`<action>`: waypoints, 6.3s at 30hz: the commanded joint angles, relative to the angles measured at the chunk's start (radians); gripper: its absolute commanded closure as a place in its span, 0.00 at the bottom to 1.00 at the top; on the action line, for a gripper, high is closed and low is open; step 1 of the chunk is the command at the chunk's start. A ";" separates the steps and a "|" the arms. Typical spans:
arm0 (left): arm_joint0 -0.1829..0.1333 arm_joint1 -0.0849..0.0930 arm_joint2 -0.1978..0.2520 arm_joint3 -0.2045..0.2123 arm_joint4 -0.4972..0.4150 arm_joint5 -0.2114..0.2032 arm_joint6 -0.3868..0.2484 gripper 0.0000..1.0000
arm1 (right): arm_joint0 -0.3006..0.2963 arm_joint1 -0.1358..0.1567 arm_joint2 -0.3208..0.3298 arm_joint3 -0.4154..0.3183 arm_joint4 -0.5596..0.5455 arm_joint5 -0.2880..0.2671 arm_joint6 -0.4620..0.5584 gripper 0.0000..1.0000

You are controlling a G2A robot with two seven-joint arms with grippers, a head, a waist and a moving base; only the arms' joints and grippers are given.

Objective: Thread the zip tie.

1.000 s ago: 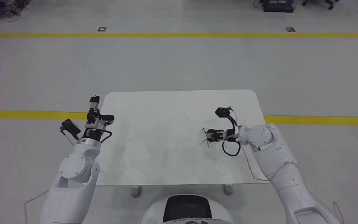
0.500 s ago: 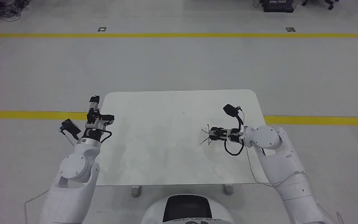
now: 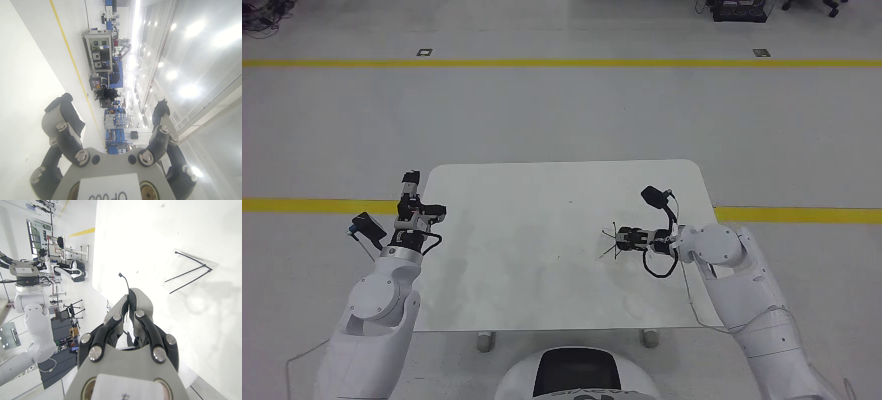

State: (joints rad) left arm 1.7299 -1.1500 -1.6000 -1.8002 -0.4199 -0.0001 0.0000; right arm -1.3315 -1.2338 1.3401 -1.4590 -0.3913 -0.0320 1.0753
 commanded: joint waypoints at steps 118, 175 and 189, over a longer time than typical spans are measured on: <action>-0.828 -0.046 1.234 0.278 1.990 -0.098 -0.365 0.00 | 0.247 0.028 -0.038 0.394 0.435 0.372 0.097 1.00; -0.890 -0.038 1.333 0.314 1.990 -0.076 -0.347 0.85 | 0.146 0.052 -0.083 0.211 0.519 0.359 -0.123 1.00; -0.884 -0.042 1.326 0.322 1.990 -0.078 -0.334 1.00 | 0.158 0.059 -0.105 0.233 0.545 0.328 -0.093 1.00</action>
State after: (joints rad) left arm 0.8460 -1.1916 -0.2746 -1.4789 1.5700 -0.0783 -0.3336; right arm -1.1733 -1.1756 1.2361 -1.2262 0.1521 0.2974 0.9813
